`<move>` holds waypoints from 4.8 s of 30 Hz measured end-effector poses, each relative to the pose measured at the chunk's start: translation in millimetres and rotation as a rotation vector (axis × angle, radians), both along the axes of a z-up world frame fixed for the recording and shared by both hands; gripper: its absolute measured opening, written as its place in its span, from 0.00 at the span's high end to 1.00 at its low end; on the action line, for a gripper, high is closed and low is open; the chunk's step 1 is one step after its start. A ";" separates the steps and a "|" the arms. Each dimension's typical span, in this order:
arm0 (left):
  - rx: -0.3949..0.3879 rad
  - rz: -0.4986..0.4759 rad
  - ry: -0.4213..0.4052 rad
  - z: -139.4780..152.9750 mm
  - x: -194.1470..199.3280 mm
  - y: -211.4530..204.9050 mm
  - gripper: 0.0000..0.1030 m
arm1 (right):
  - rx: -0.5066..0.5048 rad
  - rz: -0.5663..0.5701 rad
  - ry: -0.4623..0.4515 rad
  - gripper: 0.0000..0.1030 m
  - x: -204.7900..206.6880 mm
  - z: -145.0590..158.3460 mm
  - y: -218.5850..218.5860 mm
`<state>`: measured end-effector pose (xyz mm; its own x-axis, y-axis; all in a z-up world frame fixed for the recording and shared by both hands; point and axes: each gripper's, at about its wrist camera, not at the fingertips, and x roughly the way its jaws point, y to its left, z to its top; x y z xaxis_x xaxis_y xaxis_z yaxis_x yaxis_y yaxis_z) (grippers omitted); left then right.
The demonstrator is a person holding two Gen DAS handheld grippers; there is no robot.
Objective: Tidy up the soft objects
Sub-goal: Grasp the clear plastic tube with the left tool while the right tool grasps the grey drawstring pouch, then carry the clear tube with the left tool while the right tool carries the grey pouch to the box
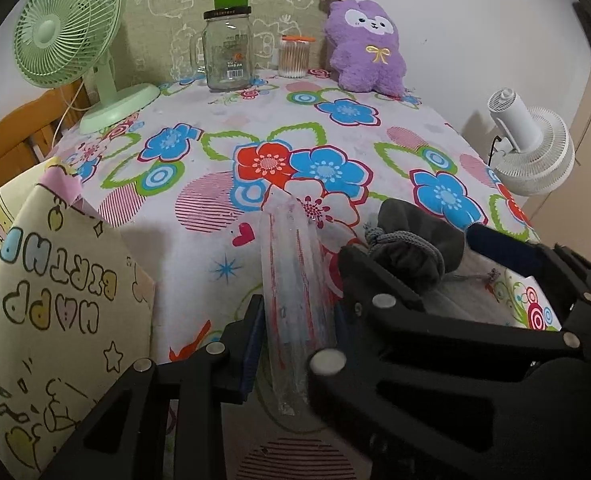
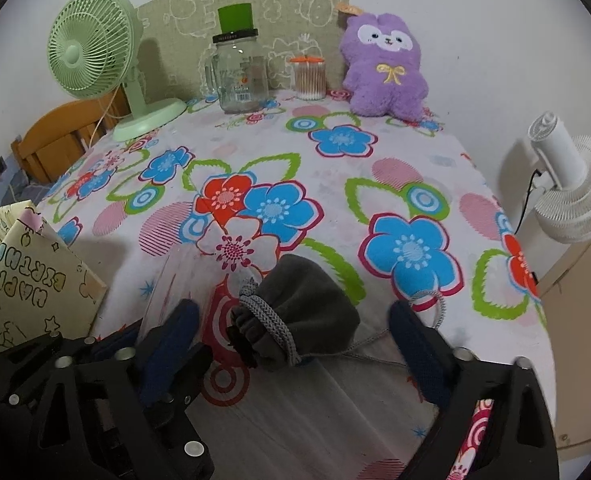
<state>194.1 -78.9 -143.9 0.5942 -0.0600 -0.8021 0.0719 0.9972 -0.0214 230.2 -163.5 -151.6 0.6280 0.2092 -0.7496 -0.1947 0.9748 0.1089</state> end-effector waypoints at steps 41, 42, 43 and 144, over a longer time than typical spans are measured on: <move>0.017 -0.051 -0.040 20.6 -48.6 -17.2 0.67 | 0.001 -0.088 -0.002 0.52 -58.7 19.8 -21.0; 0.020 -0.055 -0.041 21.7 -50.5 -17.6 0.67 | -0.004 -0.092 -0.009 0.52 -62.0 22.1 -21.7; 0.026 -0.058 -0.045 23.2 -52.7 -18.4 0.67 | -0.009 -0.096 -0.015 0.52 -64.5 23.8 -22.1; 0.084 -0.016 -0.321 113.2 -105.5 111.0 0.67 | -0.009 0.049 -0.268 0.52 -114.6 127.7 111.2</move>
